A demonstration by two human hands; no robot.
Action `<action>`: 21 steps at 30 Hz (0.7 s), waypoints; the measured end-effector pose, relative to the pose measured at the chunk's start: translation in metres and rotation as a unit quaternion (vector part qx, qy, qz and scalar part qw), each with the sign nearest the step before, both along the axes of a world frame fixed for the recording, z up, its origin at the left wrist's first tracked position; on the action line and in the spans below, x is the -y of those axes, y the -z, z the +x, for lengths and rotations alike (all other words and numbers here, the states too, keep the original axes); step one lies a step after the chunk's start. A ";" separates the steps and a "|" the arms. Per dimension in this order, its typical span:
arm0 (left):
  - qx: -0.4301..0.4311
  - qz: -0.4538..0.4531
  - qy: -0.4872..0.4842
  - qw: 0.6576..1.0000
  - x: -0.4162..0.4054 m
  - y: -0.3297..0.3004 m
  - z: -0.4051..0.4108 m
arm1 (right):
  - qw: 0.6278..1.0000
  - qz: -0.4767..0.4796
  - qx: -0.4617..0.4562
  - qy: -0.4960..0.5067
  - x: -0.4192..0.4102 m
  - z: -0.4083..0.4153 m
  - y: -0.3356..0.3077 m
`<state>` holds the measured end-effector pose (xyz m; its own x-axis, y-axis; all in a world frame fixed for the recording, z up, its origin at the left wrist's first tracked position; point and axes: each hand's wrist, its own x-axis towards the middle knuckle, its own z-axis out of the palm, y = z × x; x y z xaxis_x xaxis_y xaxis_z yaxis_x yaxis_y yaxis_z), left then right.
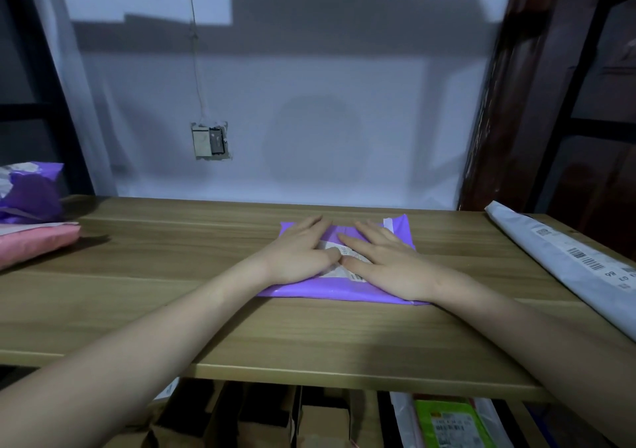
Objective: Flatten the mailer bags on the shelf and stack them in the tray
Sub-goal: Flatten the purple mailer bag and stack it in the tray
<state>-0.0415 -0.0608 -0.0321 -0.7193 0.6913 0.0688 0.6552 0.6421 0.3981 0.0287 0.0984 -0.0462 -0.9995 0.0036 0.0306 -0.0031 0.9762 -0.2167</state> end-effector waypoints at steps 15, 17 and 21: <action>0.043 -0.072 -0.010 0.996 0.007 -0.004 -0.002 | 0.996 0.045 0.069 0.035 -0.001 -0.001 -0.001; 0.044 -0.070 -0.013 0.996 0.007 -0.003 -0.004 | 0.996 0.044 0.071 0.036 -0.001 -0.003 -0.001; 0.051 -0.029 -0.022 0.998 0.006 0.002 -0.003 | 0.996 0.037 0.070 0.040 -0.001 -0.003 0.000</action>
